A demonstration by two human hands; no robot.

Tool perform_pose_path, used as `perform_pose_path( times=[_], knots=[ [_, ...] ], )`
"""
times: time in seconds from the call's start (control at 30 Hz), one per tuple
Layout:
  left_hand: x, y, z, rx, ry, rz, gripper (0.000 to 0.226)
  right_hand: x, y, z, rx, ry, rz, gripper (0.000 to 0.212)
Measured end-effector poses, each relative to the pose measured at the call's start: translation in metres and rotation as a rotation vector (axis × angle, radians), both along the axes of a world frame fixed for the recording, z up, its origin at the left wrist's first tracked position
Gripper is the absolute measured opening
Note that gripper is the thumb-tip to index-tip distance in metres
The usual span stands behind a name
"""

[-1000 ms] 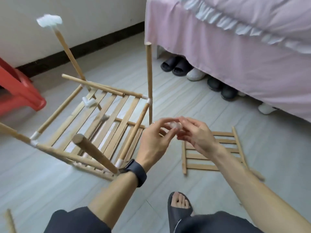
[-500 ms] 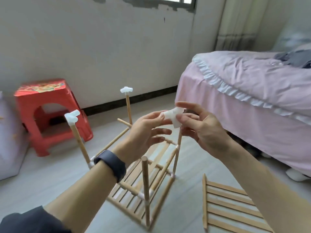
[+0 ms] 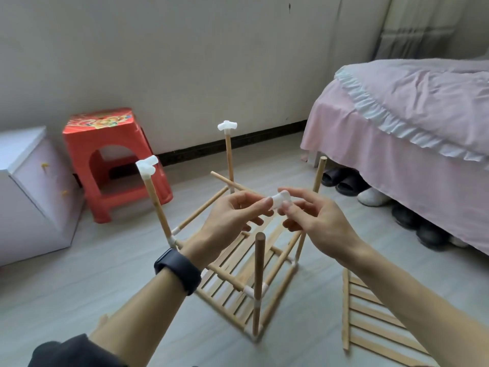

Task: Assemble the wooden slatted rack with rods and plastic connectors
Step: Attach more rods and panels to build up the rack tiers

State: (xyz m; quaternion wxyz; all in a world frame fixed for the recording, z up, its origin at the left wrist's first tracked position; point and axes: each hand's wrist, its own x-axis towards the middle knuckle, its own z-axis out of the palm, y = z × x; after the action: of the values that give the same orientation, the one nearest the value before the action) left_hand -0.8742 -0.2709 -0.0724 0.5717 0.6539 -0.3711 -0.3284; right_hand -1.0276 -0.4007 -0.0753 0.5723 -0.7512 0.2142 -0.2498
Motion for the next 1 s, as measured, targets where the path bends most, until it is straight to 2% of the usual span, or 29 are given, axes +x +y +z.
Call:
perform_pose_path(
  times=[0.1, 0.2, 0.27, 0.33, 0.4, 0.57, 0.8, 0.93, 1.0],
  knots=[
    [0.004, 0.007, -0.003, 0.07, 0.006, -0.085, 0.038, 0.001, -0.002, 0.0, 0.021, 0.007, 0.009, 0.022],
    [0.007, 0.013, -0.01, 0.142, -0.062, -0.137, 0.035, -0.002, -0.003, 0.0, 0.052, 0.011, 0.076, 0.024],
    [0.007, 0.015, -0.014, 0.175, -0.091, -0.132, 0.034, -0.003, -0.002, 0.001, 0.151, 0.01, 0.159, 0.026],
    [0.008, 0.018, -0.016, 0.179, -0.037, -0.15, 0.033, -0.003, 0.001, 0.002, 0.278, 0.012, 0.244, 0.031],
    [0.01, 0.021, -0.015, 0.176, 0.026, -0.191, 0.031, -0.003, 0.003, 0.004, 0.31, 0.047, 0.304, 0.034],
    [0.014, 0.025, -0.018, 0.189, -0.002, -0.239, 0.022, 0.002, 0.008, 0.007, 0.18, 0.1, 0.313, 0.033],
    [0.008, 0.028, -0.016, 0.147, -0.183, -0.237, 0.028, 0.005, 0.013, 0.012, 0.063, 0.156, 0.328, 0.022],
    [0.004, 0.029, -0.021, 0.111, -0.307, -0.158, 0.037, 0.008, 0.014, 0.011, 0.071, 0.122, 0.222, 0.049],
    [0.002, 0.028, -0.025, 0.098, -0.351, -0.096, 0.036, 0.005, 0.011, 0.013, 0.071, 0.114, 0.24, 0.052]
  ],
)
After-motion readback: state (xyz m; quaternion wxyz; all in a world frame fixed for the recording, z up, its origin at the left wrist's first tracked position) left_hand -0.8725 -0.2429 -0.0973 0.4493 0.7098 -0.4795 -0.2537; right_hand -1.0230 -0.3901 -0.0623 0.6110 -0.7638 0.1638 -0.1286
